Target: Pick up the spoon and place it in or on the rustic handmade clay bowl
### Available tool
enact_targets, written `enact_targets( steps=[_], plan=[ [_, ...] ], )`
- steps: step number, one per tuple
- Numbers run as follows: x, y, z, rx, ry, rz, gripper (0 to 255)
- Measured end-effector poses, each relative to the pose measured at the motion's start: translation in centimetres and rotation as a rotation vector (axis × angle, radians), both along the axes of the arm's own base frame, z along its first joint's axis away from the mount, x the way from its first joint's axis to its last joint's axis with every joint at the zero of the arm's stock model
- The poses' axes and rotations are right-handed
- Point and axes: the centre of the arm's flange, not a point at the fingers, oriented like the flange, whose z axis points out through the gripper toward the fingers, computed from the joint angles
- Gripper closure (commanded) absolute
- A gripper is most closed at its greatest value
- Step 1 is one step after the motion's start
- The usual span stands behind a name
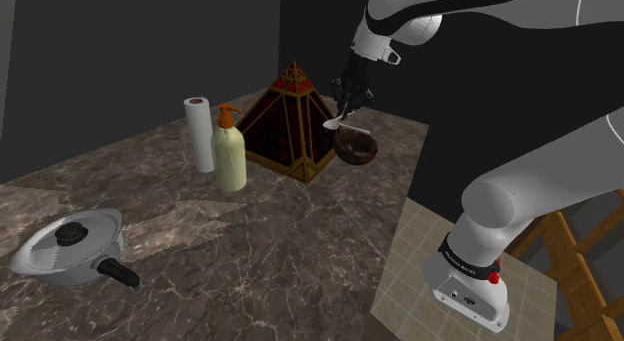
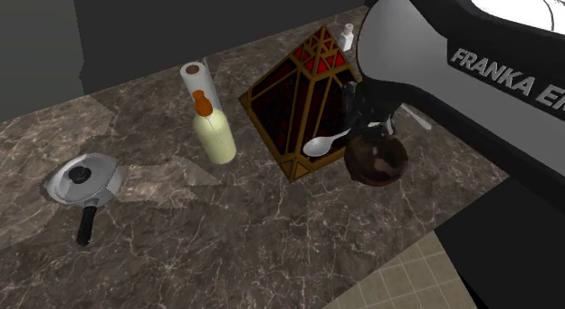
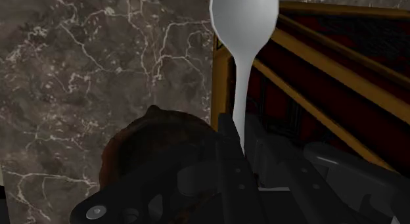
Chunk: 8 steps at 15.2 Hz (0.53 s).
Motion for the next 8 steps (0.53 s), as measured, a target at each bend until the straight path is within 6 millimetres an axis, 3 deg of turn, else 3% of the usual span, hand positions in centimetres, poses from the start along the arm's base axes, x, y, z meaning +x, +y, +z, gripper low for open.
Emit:
enact_targets(
  steps=[8],
  plan=[
    [-1.5,-9.9,0.0,0.000,0.000,0.000,255]
  ],
)
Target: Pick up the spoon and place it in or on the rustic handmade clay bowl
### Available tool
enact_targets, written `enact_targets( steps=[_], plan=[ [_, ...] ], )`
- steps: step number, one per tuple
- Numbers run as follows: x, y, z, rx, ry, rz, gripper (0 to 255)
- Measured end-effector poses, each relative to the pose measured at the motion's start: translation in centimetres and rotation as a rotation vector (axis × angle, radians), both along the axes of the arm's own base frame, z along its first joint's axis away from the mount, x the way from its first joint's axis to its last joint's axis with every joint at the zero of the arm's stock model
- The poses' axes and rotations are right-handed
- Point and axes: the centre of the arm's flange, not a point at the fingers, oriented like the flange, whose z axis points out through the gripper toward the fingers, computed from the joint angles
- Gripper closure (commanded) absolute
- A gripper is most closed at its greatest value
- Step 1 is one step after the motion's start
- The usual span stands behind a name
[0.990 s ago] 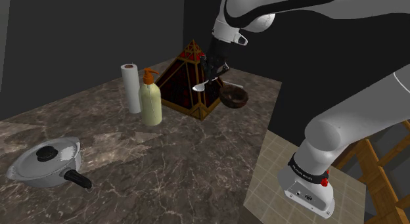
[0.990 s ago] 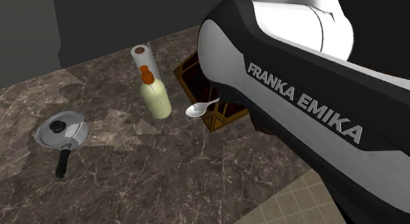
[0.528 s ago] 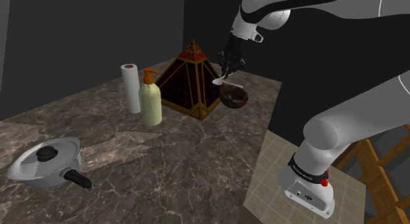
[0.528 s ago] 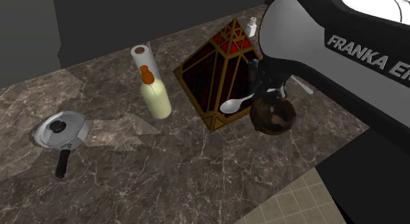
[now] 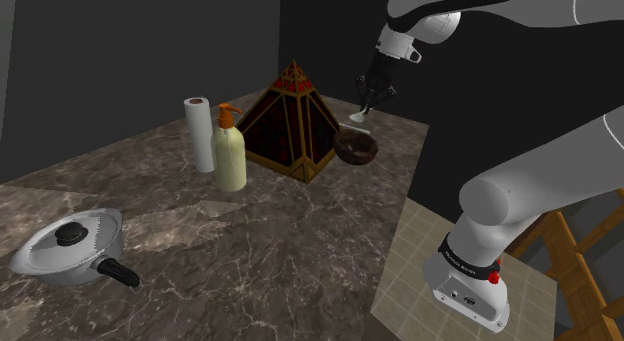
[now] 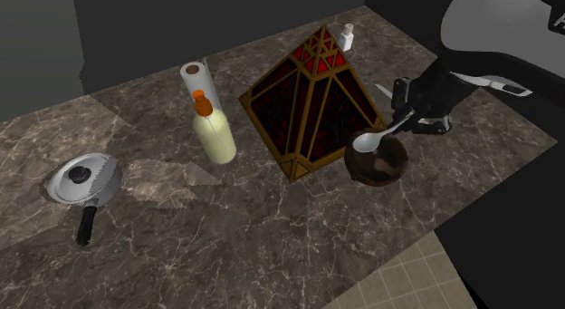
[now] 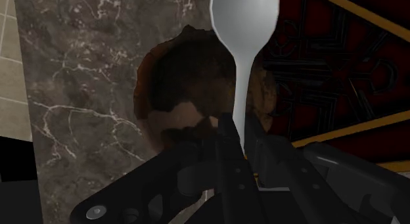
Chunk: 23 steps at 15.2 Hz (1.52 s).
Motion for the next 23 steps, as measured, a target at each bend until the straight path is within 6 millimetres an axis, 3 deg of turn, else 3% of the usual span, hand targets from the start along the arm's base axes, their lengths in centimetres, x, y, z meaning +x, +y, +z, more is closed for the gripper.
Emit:
enact_targets(
  steps=[2,15,22,23],
  plan=[
    [-0.1,-0.9,-0.6,0.000,0.000,0.001,255],
    [-0.1,-1.2,-7.5,0.000,0.000,0.001,255],
    [-0.2,-1.2,-8.1,0.000,0.000,0.001,255],
    [-0.2,-1.2,-8.1,0.000,0.000,0.001,0]
  ],
)
